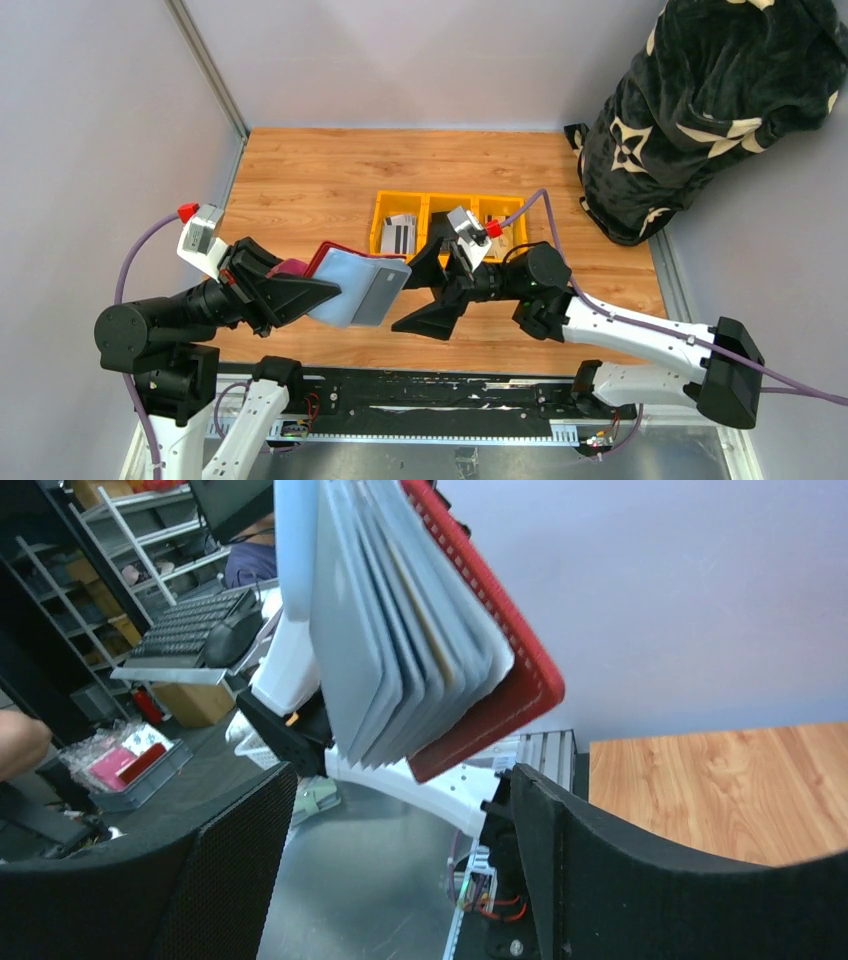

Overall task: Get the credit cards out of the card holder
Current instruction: Remove the credit card from the card holder.

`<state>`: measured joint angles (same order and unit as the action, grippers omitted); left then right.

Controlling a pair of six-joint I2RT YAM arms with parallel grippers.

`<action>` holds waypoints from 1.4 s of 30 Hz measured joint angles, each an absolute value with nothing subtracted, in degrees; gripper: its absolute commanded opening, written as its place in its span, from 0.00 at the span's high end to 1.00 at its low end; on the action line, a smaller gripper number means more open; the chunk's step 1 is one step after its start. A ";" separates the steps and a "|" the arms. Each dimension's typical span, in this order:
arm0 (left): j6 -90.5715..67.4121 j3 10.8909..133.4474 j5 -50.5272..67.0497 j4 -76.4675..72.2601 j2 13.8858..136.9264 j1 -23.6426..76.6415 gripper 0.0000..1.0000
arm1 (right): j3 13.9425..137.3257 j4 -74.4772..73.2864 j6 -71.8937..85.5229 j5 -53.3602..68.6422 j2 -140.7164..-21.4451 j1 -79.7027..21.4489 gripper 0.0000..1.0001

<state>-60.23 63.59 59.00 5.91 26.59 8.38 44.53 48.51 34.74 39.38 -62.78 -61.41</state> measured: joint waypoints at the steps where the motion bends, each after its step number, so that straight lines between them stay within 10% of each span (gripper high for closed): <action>1: -60.53 63.70 59.02 5.89 26.74 8.38 1.00 | 44.97 49.87 35.00 38.30 -63.68 -62.06 0.21; 24: -62.81 65.69 59.46 5.52 27.44 8.38 1.00 | 48.12 69.60 48.23 31.46 -74.02 -62.67 0.49; 31: -63.22 66.78 59.79 4.60 27.42 8.38 1.00 | 48.12 71.42 49.60 31.81 -74.11 -62.94 0.82; 37: -62.67 67.66 59.59 4.43 27.42 8.38 1.00 | 48.10 74.72 51.62 33.10 -74.11 -63.37 0.26; 42: -62.61 67.59 59.61 4.80 27.44 8.38 1.00 | 47.88 77.76 52.23 32.71 -74.56 -63.83 0.21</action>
<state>-62.61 67.59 59.61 4.80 27.44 8.38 47.88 77.76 52.23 32.71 -74.56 -63.83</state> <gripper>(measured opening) 0.080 0.779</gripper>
